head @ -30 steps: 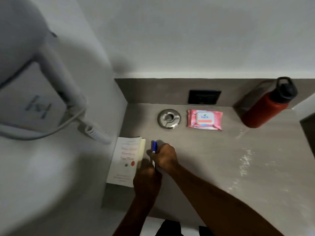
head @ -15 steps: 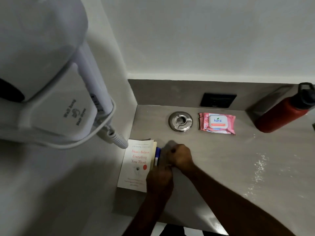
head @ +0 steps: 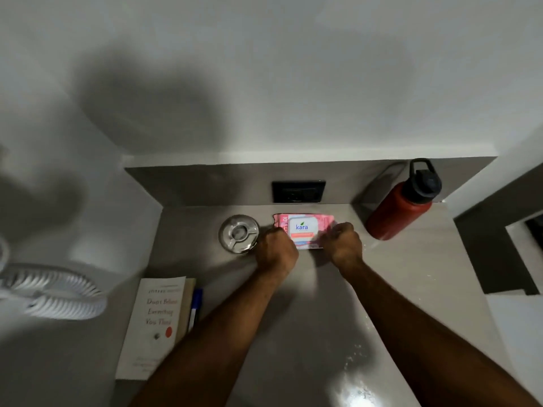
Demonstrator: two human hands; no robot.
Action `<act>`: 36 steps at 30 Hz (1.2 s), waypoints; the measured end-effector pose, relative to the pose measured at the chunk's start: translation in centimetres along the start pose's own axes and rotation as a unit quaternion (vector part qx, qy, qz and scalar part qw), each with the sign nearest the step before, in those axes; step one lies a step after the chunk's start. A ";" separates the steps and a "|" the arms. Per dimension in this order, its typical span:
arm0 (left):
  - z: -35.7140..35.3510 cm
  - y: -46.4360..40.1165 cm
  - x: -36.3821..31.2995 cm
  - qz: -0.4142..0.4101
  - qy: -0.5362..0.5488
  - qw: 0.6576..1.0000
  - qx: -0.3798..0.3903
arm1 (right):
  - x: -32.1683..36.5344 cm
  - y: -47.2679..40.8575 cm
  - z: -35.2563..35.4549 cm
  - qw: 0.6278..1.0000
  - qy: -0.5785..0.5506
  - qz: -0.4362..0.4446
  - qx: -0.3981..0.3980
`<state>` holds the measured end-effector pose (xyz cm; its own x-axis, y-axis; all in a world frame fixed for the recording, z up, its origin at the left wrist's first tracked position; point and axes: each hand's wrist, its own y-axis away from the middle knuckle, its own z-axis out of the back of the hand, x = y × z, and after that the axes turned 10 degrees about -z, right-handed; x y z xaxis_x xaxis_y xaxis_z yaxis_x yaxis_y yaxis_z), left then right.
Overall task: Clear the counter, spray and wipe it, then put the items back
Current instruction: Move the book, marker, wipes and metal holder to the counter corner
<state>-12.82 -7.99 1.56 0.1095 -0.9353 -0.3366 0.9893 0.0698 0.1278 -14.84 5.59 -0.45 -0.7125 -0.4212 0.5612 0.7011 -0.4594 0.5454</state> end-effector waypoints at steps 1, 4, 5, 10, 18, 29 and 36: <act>-0.5 -0.3 -0.2 0.010 0.003 1.000 -0.009 | -0.2 -0.4 -0.2 1.000 -0.006 0.015 0.016; -1.1 -0.4 -1.5 0.022 0.027 0.998 -0.045 | -0.2 -1.0 -0.2 0.995 -0.088 0.016 0.043; -0.9 -0.2 -2.1 0.022 0.041 0.997 -0.059 | 0.0 -1.0 -0.2 0.990 -0.134 0.007 0.039; 2.6 2.9 -0.7 0.034 0.100 0.980 -0.169 | 1.9 1.8 -1.4 0.968 -0.243 0.050 0.036; 5.9 14.9 12.9 0.271 0.191 0.913 -0.239 | 6.5 14.3 -13.1 0.929 -0.064 0.275 0.238; 5.1 22.2 20.7 0.375 0.246 0.873 -0.190 | 4.0 22.1 -22.5 0.834 0.305 0.400 0.227; 7.0 22.1 20.5 0.372 0.168 0.901 -0.149 | 4.4 21.5 -20.0 0.843 0.225 0.442 0.207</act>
<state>10.57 -28.05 4.05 0.7261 -0.4377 -0.5303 0.6070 0.7703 0.1952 -3.46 -21.81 1.35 0.2199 -0.7526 0.6207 0.8473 0.4627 0.2609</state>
